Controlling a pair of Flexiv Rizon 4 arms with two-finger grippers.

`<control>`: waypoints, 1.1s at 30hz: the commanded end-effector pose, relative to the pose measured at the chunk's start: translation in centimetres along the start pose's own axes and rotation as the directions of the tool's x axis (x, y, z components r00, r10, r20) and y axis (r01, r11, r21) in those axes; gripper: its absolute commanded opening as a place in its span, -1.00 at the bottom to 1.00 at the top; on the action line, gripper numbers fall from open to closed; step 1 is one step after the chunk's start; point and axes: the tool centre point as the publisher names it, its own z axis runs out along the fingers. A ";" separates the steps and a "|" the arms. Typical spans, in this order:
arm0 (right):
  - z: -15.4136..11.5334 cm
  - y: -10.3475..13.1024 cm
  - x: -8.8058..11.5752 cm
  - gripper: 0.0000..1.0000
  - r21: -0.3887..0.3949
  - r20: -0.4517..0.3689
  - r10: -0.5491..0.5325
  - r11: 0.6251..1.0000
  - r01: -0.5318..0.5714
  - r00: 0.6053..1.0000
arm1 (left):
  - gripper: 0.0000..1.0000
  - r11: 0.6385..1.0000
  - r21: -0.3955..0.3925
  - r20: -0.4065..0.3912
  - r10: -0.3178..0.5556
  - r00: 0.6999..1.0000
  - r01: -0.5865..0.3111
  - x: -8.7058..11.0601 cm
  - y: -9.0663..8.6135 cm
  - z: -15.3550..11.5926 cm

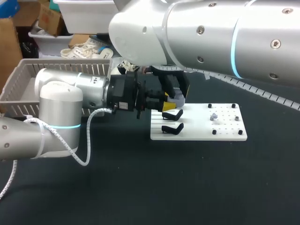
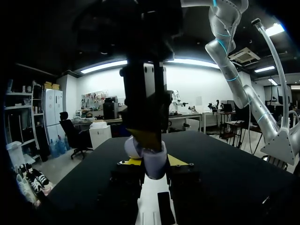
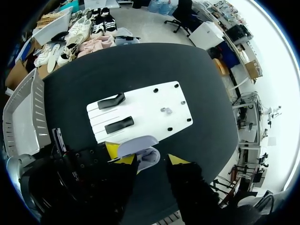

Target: Pick up each earbud case from the left stands, insert the matching earbuds, close the lid, and place the case in the box.

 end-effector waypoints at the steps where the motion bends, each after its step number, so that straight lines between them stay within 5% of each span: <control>1: -0.1 -0.3 0.3 -0.22 -0.005 0.007 0.003 1.000 -0.003 1.000 | -1.00 1.000 0.000 0.001 0.001 1.000 -0.001 -0.1 0.1 0.1; 11: -2.3 -3.3 0.8 -0.16 -0.067 0.055 0.082 0.995 -0.078 0.995 | -1.00 1.000 0.000 0.001 0.001 1.000 -0.001 -0.1 0.1 0.1; 19: -2.0 -7.0 -0.5 -0.15 -0.245 0.091 0.198 0.954 -0.171 0.976 | -1.00 1.000 0.000 0.001 0.001 1.000 -0.001 -0.1 0.1 0.1; 23: -1.2 -8.4 -0.9 -0.04 -0.351 0.128 0.194 0.926 -0.139 0.973 | -1.00 1.000 0.000 0.001 0.001 1.000 -0.001 -0.1 0.1 0.1; 25: -0.7 -9.0 -1.0 0.34 -0.374 0.143 0.181 0.920 -0.116 0.973 | -1.00 1.000 0.000 0.001 0.001 1.000 -0.001 -0.1 0.1 0.1; 33: 2.1 -11.0 -2.3 0.34 -0.434 0.091 0.123 0.898 -0.072 0.988 | -1.00 1.000 0.000 0.001 0.001 1.000 -0.001 -0.1 0.1 0.1</control>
